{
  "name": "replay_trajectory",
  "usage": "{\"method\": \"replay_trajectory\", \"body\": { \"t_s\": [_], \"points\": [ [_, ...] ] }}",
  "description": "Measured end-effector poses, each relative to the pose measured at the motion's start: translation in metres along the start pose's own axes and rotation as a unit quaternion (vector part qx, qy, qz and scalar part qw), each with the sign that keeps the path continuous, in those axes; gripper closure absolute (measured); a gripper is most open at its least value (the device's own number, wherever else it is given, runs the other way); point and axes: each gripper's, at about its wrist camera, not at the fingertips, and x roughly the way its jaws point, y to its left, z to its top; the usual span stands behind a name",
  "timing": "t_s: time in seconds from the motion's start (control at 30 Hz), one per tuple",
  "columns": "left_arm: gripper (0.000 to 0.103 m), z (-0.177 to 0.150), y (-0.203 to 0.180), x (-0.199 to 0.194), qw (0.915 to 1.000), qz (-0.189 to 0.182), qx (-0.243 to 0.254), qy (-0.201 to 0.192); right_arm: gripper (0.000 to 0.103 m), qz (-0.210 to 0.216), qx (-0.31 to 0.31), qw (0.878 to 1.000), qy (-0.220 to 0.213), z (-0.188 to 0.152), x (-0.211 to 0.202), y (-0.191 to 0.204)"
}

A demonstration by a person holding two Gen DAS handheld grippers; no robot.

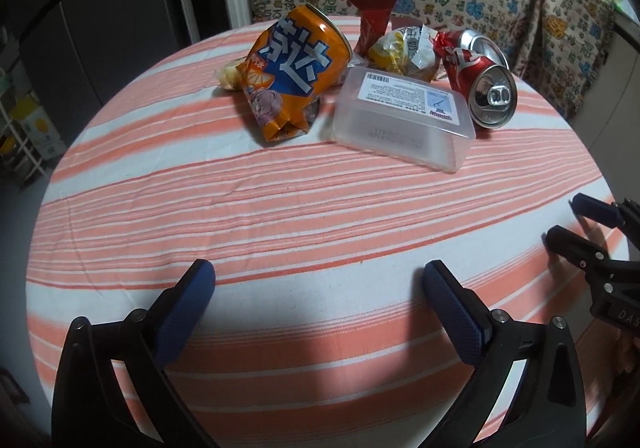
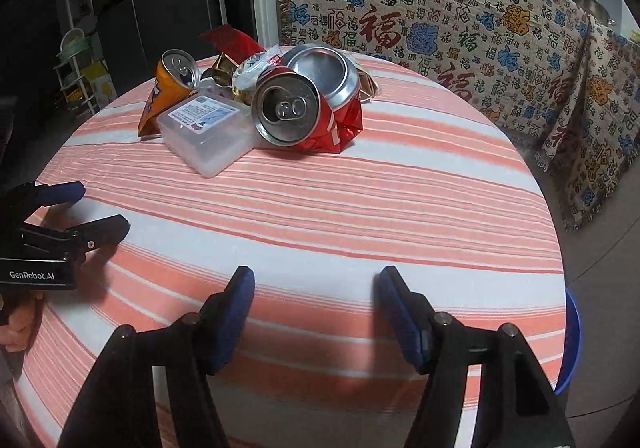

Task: Collect trash
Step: 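Move both tools back over the table toward the cans and box, then grasp the orange crushed can with the left tool while the right tool grasps the clear plastic box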

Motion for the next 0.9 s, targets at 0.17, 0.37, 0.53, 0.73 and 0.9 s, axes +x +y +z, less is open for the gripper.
{"method": "replay_trajectory", "body": {
  "t_s": [0.17,0.37,0.53,0.73,0.9],
  "points": [
    [0.000,0.001,0.003,0.002,1.0000,0.001,-0.005,-0.002,0.035,0.005,-0.006,1.000,0.008,0.008,0.007,-0.003],
    [0.000,0.007,0.005,0.005,1.0000,-0.002,-0.003,-0.001,0.027,-0.005,0.006,1.000,0.011,0.024,0.021,-0.002],
    [0.000,0.008,0.019,0.003,0.9999,-0.005,0.010,0.008,0.027,0.038,-0.014,0.999,0.005,0.030,0.025,0.014],
    [0.000,0.007,0.041,0.003,0.9999,0.008,-0.010,0.001,0.017,0.088,-0.064,0.994,0.009,0.049,0.042,0.037],
    [0.000,0.007,0.041,0.003,0.9999,0.007,-0.010,-0.003,0.012,0.104,-0.074,0.992,0.012,0.077,0.066,0.049]
  ]
}}
